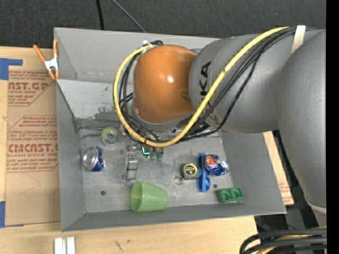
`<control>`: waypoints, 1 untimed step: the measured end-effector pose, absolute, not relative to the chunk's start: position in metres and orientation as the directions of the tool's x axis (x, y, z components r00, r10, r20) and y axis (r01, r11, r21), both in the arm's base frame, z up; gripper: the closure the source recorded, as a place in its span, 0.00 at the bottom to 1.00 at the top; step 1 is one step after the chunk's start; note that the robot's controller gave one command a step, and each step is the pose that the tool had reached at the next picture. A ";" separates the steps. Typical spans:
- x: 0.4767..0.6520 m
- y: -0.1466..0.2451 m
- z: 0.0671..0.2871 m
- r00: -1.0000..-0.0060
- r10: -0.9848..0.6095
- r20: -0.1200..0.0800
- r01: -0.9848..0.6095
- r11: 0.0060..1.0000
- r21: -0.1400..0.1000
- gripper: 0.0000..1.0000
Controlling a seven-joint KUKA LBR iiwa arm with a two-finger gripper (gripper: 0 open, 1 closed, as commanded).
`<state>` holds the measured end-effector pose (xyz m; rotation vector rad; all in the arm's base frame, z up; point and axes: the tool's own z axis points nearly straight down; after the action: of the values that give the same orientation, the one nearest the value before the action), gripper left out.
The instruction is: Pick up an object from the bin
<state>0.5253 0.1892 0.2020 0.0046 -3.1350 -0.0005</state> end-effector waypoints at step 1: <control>0.484 0.150 0.223 -0.970 -0.241 0.000 -0.241 0.970 0.000 0.00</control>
Offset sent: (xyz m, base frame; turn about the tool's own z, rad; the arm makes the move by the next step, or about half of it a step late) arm -0.0416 -0.0385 0.0212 -0.2406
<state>0.4836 0.1504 0.2231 0.3818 -3.1186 0.0007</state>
